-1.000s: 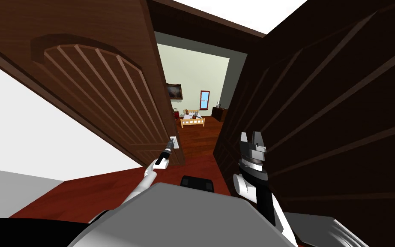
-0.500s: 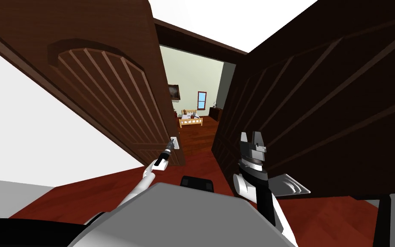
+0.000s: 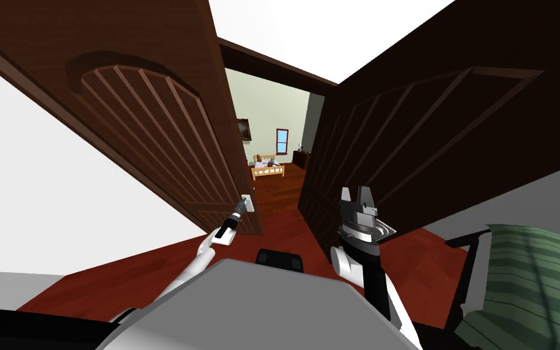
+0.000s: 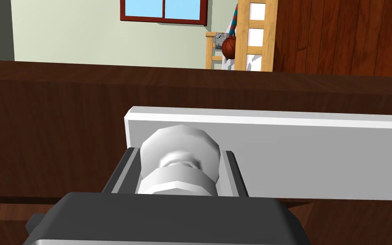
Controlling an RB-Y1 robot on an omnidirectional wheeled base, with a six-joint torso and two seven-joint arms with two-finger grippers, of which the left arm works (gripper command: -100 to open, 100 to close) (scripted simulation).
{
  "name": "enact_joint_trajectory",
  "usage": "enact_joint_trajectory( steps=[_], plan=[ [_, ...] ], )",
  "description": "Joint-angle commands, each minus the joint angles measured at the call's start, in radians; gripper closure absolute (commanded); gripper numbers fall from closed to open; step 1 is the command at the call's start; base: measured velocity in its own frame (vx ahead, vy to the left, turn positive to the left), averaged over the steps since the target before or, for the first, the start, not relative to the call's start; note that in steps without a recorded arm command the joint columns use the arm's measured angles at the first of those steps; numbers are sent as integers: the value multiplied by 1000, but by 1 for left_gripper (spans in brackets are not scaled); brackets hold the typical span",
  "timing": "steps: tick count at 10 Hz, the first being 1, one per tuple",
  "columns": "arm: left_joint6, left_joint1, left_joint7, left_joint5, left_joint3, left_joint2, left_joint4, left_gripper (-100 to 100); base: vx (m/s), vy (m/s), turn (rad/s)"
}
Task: Pull the door open
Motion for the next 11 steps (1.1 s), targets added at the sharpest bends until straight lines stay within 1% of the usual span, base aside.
enact_joint_trajectory(
  steps=[1, 2, 4, 5, 6, 7, 8, 11],
  plan=[
    [-12, 19, 15, 2, -13, 20, -12, 100, -237, 102, -132],
    [-21, 33, 28, 4, -26, 36, -22, 100, -251, 94, -164],
    [-32, 49, 42, 5, -40, 55, -34, 100, -230, 71, -85],
    [-25, 44, 34, 3, -39, 45, -33, 100, -100, 35, -29],
    [-45, 67, 51, 5, -56, 67, -40, 100, -157, 37, -129],
    [-51, 72, 55, 6, -59, 73, -42, 100, -227, 90, -143],
    [-70, 88, 69, 8, -70, 94, -50, 100, -226, 153, -175],
    [-110, 124, 97, 13, -92, 139, -66, 100, -203, 92, -146]
  ],
)
